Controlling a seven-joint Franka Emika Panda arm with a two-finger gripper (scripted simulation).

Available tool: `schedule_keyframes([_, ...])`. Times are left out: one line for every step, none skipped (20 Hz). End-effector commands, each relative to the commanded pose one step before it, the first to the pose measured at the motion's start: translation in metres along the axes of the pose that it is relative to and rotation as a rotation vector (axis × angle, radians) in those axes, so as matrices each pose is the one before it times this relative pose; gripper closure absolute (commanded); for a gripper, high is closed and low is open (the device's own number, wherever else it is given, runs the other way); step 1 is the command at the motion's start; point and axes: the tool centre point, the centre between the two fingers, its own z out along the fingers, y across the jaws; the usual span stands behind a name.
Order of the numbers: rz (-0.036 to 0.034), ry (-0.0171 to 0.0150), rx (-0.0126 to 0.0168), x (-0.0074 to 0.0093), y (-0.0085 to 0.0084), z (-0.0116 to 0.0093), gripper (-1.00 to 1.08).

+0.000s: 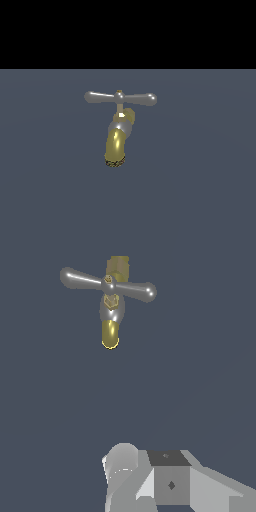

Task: Turn on the faucet by rotating a designated handle.

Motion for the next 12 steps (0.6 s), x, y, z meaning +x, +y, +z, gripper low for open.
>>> schedule_keyframes([0.00000, 0.00000, 0.00000, 0.00000, 0.00001, 0.00000, 1.08])
schedule_keyframes([0.00080, 0.00060, 0.00065, 0.00018, 0.00000, -0.00023, 1.08])
schedule_keyframes([0.00235, 0.00174, 0.00196, 0.00053, 0.00003, -0.00066, 1.08])
schedule_keyframes([0.00384, 0.00288, 0.00322, 0.00088, 0.00004, -0.00109, 1.08])
schedule_keyframes([0.00527, 0.00404, 0.00450, 0.00121, 0.00006, -0.00153, 1.08])
schedule_keyframes([0.00664, 0.00528, 0.00583, 0.00149, 0.00012, -0.00201, 1.08])
schedule_keyframes([0.00665, 0.00566, 0.00614, 0.00150, 0.00013, -0.00217, 1.08])
schedule_keyframes([0.00492, 0.00467, 0.00495, 0.00108, 0.00015, -0.00180, 1.08])
schedule_keyframes([0.00317, 0.00362, 0.00369, 0.00067, 0.00015, -0.00141, 1.08])
schedule_keyframes([0.00147, 0.00252, 0.00241, 0.00027, 0.00015, -0.00100, 1.08])
schedule_keyframes([-0.00009, 0.00131, 0.00107, -0.00009, 0.00013, -0.00054, 1.08])
schedule_keyframes([-0.00096, 0.00007, -0.00014, -0.00029, 0.00008, -0.00005, 1.08])
